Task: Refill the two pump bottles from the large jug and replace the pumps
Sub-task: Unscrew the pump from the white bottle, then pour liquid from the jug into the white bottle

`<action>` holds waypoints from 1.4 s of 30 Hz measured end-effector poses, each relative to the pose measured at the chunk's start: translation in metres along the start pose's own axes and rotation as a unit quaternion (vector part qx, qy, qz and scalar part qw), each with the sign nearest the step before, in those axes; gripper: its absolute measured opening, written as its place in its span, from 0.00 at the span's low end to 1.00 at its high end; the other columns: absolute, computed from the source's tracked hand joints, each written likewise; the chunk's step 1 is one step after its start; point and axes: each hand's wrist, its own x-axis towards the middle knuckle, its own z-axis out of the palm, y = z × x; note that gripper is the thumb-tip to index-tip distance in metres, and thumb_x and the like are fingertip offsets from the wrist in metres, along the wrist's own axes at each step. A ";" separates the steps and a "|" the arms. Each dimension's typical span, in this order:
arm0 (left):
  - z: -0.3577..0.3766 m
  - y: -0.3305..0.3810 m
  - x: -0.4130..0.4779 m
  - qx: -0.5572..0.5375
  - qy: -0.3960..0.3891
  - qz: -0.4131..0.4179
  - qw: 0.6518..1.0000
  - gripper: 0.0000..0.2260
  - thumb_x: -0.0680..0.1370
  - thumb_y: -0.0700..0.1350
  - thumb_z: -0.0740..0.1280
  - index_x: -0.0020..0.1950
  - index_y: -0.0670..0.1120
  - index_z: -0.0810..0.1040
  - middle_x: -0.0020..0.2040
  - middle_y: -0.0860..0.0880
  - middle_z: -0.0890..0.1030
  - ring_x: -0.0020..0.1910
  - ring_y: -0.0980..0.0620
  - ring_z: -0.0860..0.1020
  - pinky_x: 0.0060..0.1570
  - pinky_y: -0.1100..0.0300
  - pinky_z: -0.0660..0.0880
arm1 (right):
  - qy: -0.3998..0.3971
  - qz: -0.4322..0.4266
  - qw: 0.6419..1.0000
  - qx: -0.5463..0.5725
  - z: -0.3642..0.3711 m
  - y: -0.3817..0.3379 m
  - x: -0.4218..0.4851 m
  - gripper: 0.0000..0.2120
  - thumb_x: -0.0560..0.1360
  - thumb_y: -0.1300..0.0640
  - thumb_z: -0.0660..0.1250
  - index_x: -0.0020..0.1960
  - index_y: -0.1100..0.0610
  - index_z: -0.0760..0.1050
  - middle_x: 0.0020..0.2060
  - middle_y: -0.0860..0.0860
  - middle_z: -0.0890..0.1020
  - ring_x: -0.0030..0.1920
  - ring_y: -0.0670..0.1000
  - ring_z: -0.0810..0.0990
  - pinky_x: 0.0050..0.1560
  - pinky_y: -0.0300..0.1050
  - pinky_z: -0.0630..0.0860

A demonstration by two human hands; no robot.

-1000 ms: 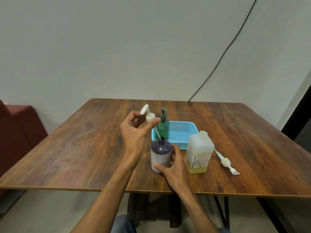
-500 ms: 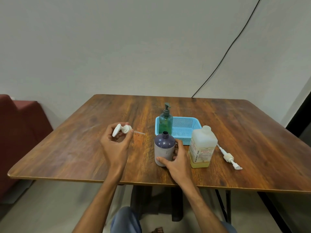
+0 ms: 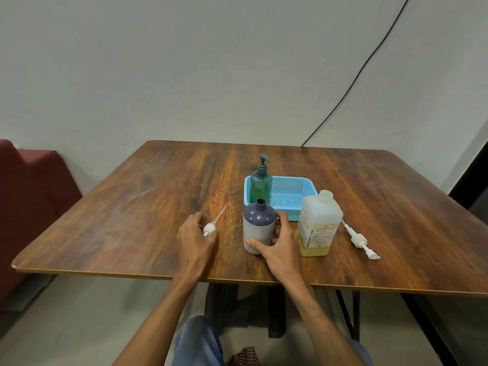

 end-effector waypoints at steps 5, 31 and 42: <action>0.008 -0.007 0.002 0.049 -0.022 -0.005 0.999 0.12 0.71 0.51 0.76 0.50 0.51 0.78 0.46 0.54 0.79 0.44 0.55 0.77 0.44 0.51 0.81 | 0.003 -0.003 1.000 0.003 -0.002 -0.001 -0.001 0.45 0.64 0.48 0.83 0.74 0.47 0.63 0.70 0.45 0.73 0.68 0.47 0.73 0.63 0.53 0.78; 0.006 0.061 -0.038 -0.153 0.023 0.107 0.982 0.23 0.72 0.48 0.77 0.66 0.48 0.75 0.64 0.52 0.76 0.65 0.54 0.74 0.63 0.52 0.75 | 0.201 -0.157 0.966 0.043 -0.039 -0.018 -0.034 0.22 0.72 0.60 0.78 0.63 0.57 0.76 0.57 0.48 0.79 0.57 0.48 0.79 0.53 0.40 0.80; 0.041 0.079 -0.039 -0.196 -0.080 0.040 0.977 0.45 0.64 0.53 0.82 0.76 0.50 0.62 0.68 0.61 0.68 0.66 0.71 0.67 0.64 0.68 0.71 | 0.317 -0.068 0.946 -0.006 -0.070 0.005 -0.012 0.47 0.62 0.48 0.83 0.73 0.56 0.63 0.68 0.53 0.65 0.71 0.52 0.66 0.63 0.50 0.77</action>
